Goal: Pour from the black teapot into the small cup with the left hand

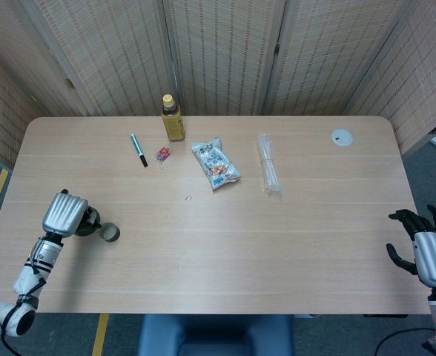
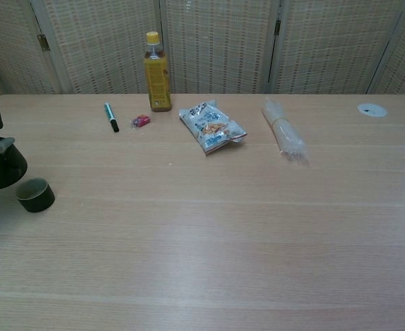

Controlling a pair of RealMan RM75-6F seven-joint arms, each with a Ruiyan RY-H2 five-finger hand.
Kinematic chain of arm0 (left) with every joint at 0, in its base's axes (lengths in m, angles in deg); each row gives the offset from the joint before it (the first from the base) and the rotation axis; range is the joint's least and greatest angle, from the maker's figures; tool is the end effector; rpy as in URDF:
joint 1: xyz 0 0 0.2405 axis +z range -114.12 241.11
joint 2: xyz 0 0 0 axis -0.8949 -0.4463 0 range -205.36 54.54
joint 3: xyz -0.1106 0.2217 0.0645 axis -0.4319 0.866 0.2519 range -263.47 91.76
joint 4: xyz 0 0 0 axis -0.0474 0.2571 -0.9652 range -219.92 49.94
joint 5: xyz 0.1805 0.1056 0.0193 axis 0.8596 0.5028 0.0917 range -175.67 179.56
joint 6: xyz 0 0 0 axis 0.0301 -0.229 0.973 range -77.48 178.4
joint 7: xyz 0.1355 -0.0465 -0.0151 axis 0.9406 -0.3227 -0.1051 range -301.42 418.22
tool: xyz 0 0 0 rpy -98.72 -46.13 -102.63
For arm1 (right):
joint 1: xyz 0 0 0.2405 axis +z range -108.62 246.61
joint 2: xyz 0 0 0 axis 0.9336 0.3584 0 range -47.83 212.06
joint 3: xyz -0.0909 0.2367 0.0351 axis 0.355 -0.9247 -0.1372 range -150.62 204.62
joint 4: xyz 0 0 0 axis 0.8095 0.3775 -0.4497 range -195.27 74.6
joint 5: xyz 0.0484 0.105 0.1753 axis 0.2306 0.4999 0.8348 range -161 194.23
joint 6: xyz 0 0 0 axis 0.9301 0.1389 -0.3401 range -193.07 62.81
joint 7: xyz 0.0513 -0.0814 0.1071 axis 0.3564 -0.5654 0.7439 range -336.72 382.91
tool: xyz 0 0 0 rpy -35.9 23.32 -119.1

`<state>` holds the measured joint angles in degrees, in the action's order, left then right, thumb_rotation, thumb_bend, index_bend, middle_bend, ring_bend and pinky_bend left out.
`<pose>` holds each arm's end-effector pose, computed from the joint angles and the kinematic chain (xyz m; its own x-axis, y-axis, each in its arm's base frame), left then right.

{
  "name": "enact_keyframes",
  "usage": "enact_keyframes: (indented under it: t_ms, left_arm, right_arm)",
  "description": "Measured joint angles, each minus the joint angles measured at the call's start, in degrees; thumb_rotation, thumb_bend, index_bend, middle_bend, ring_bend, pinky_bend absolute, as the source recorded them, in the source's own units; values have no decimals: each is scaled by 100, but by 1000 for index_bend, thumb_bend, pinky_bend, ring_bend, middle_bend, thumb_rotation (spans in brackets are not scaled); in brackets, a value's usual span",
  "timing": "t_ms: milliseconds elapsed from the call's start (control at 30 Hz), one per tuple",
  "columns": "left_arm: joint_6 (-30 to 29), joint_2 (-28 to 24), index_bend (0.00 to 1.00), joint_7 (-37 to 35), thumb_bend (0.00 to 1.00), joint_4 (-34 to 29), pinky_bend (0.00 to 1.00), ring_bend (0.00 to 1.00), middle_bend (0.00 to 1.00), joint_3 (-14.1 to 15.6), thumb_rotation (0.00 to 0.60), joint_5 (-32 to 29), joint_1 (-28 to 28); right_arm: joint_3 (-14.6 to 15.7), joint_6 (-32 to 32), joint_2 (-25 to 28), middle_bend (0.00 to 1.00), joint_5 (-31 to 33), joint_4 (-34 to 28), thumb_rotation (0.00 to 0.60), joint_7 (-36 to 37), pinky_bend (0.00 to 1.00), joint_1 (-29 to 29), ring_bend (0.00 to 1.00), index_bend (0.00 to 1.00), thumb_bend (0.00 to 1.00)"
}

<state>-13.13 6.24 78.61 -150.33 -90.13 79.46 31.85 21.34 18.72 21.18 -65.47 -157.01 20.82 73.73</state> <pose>-0.2863 0.3447 0.0730 0.7969 0.0158 0.6039 0.5891 -0.2419 -0.7710 -0.3059 -0.1893 0.1771 0.4038 0.0201 0.9146 -0.9141 0.0500 0.4024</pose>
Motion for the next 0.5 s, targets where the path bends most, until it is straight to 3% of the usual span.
enact_keyframes:
  t_ms: [500]
  left_arm:
    - [-176,21,1000,651,499,-248,545,961,1000,-46,438,-52,62]
  right_arm:
    - [6,-3,-10,265,-11,26,600,33,56,-1,286,268,362]
